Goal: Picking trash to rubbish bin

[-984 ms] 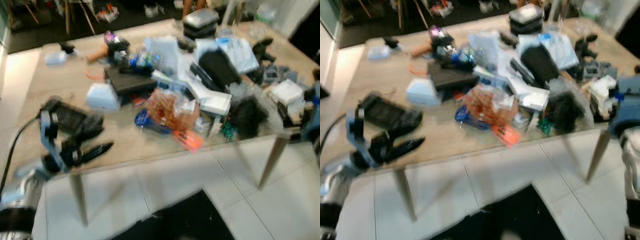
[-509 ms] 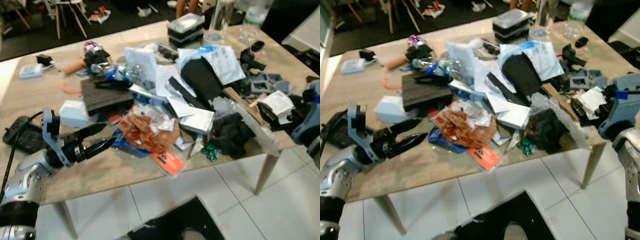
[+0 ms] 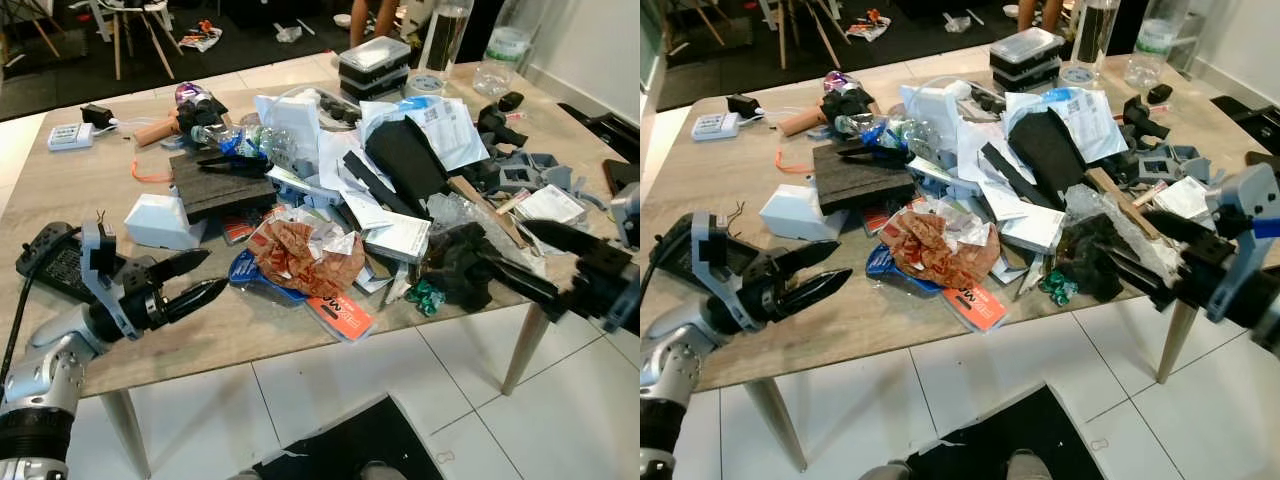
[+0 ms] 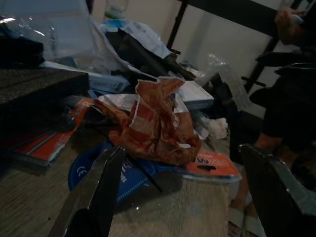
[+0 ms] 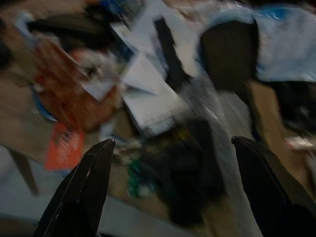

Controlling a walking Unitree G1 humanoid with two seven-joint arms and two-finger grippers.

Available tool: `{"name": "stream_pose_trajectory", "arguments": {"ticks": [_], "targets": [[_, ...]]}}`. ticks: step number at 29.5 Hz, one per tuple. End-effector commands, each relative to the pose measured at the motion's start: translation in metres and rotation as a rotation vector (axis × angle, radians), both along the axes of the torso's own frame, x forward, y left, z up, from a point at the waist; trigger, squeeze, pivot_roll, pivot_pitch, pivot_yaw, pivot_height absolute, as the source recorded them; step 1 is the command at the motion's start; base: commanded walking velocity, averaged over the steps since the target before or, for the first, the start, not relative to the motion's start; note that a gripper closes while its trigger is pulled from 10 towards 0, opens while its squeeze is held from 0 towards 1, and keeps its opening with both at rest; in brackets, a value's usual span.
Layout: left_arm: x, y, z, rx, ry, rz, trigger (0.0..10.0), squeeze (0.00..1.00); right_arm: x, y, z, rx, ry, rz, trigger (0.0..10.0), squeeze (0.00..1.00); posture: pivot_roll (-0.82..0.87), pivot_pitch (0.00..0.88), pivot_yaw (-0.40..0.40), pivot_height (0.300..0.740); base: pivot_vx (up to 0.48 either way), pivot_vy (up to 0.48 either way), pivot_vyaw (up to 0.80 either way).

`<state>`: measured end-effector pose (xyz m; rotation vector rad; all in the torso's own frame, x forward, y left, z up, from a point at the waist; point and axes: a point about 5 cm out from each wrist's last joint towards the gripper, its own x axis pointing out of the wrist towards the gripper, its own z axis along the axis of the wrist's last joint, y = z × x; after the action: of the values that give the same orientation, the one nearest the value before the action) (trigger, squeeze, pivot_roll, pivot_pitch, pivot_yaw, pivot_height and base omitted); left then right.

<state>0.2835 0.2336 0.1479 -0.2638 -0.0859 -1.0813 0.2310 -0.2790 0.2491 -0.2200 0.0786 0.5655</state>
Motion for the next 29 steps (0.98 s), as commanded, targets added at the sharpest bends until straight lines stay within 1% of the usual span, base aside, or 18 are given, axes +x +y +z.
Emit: {"name": "stream_pose_trajectory", "arguments": {"ticks": [1,2,3,4,5,6,7,9,12,16,20,22,26,29], "targets": [[-0.004,0.001,-0.004,0.013,0.006,-0.006,10.0,0.00,-0.008,-0.007,0.004,-0.053,0.027,-0.028,10.0,0.00,-0.11,0.151,0.027,0.740,0.000,0.000,0.00],[-0.004,0.001,-0.004,0.013,0.006,-0.006,10.0,0.00,-0.008,-0.007,0.004,-0.053,0.027,-0.028,10.0,0.00,-0.11,0.151,0.027,0.740,0.000,0.000,0.00],[-0.005,0.001,-0.004,0.011,0.006,-0.007,10.0,0.00,-0.013,-0.014,0.004,-0.111,0.064,-0.064,10.0,0.00,-0.11,0.151,0.027,0.740,0.000,0.000,0.00],[-0.005,0.001,-0.005,0.010,0.006,-0.007,10.0,0.00,-0.015,-0.017,0.004,-0.138,0.077,-0.081,10.0,0.00,-0.11,0.151,0.027,0.740,0.000,0.000,0.00],[-0.005,0.001,-0.005,0.010,0.006,-0.007,10.0,0.00,-0.015,-0.017,0.004,-0.138,0.077,-0.081,10.0,0.00,-0.11,0.151,0.027,0.740,0.000,0.000,0.00],[-0.006,0.001,-0.005,0.009,0.006,-0.010,10.0,0.00,-0.012,-0.030,0.009,-0.187,0.059,-0.192,10.0,0.00,-0.11,0.151,0.027,0.740,0.000,0.000,0.00],[-0.006,0.001,-0.005,0.008,0.006,-0.011,10.0,0.00,-0.010,-0.033,0.011,-0.192,0.045,-0.222,10.0,0.00,-0.11,0.151,0.027,0.740,0.000,0.000,0.00],[-0.006,0.000,-0.005,0.005,0.005,-0.014,10.0,0.00,-0.009,-0.036,0.012,-0.184,0.034,-0.244,10.0,0.00,-0.11,0.151,0.027,0.740,0.000,0.000,0.00],[-0.005,0.000,-0.005,0.003,0.004,-0.017,10.0,0.00,-0.009,-0.036,0.010,-0.178,0.044,-0.244,10.0,0.00,-0.11,0.151,0.027,0.740,0.000,0.000,0.00],[-0.005,-0.001,-0.004,0.002,0.001,-0.024,10.0,0.00,-0.005,-0.038,-0.006,-0.177,0.078,-0.266,10.0,0.00,-0.11,0.151,0.027,0.740,0.000,0.000,0.00],[-0.006,-0.002,-0.004,0.002,0.001,-0.028,10.0,0.00,0.002,-0.040,-0.017,-0.150,0.074,-0.296,10.0,0.00,-0.11,0.151,0.027,0.740,0.000,0.000,0.00],[-0.006,-0.001,-0.004,0.003,0.000,-0.029,10.0,0.00,0.007,-0.043,-0.022,-0.155,0.080,-0.322,10.0,0.00,-0.11,0.151,0.027,0.740,0.000,0.000,0.00],[-0.007,0.000,-0.003,0.002,-0.003,-0.029,10.0,0.00,0.015,-0.050,-0.023,-0.164,0.052,-0.384,10.0,0.00,-0.11,0.157,0.038,0.740,0.000,0.000,0.00],[-0.006,0.000,-0.003,0.004,-0.002,-0.028,10.0,0.00,0.020,-0.052,-0.022,-0.163,0.018,-0.404,10.0,0.00,-0.11,0.157,0.038,0.740,0.000,0.000,0.00]]}}
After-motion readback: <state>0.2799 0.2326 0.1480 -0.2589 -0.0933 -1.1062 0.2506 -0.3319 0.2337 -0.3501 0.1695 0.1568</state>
